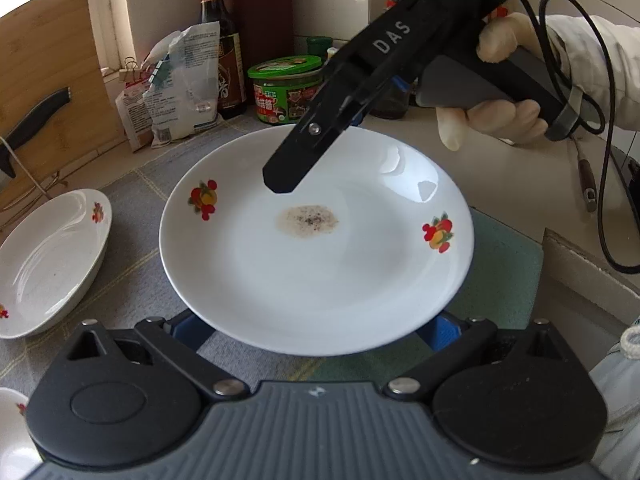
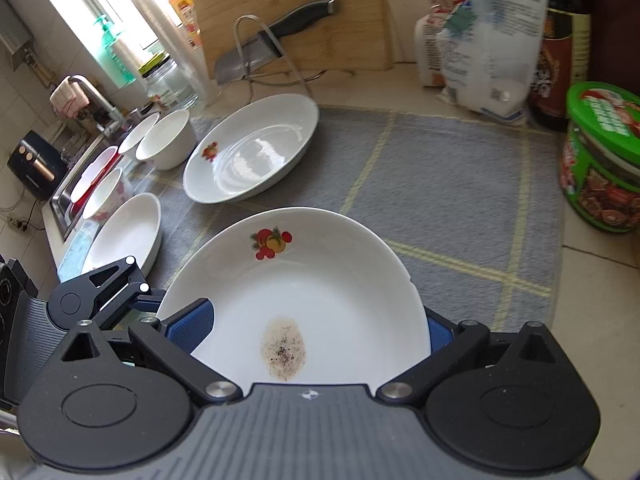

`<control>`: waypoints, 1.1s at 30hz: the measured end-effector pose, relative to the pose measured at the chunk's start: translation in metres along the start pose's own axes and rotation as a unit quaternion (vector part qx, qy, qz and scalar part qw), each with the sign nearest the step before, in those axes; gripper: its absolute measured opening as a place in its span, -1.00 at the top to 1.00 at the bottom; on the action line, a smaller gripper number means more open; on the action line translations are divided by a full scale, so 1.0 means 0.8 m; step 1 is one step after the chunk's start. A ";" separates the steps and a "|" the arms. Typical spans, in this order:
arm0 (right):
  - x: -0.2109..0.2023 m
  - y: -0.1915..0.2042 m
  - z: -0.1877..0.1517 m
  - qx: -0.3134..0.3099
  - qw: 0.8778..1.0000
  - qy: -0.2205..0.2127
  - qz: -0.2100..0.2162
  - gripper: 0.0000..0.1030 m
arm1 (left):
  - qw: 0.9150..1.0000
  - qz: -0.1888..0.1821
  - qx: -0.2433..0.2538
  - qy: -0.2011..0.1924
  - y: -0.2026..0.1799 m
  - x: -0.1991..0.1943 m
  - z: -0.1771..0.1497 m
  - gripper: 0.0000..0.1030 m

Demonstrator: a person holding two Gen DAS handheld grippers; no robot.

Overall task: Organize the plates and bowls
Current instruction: 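Lift the stained plate off the towel with both tools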

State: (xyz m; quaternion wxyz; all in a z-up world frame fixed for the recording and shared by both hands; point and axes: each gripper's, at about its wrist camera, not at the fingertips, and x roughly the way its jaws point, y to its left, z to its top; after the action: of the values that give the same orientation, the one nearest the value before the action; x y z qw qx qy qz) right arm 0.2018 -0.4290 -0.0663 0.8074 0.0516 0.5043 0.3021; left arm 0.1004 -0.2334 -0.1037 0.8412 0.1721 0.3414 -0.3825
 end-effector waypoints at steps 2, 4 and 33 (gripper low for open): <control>-0.004 -0.011 0.002 0.004 1.000 -0.006 -0.005 -1.00 | 1.000 -0.004 0.001 -0.002 0.001 0.011 0.008 -0.98; -0.005 -0.021 0.003 0.007 1.000 -0.008 -0.010 -1.00 | 1.000 -0.007 0.004 -0.001 0.001 0.020 0.014 -0.98; 0.013 -0.084 0.011 0.030 0.999 -0.016 -0.022 -1.00 | 1.000 -0.014 0.001 0.015 0.010 0.082 0.031 -0.98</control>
State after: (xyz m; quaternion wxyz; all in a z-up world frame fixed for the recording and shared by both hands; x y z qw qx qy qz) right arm 0.2415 -0.4759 -0.0959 0.8196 0.0693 0.5014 0.2686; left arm 0.1485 -0.2762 -0.1323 0.8302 0.1742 0.3561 -0.3920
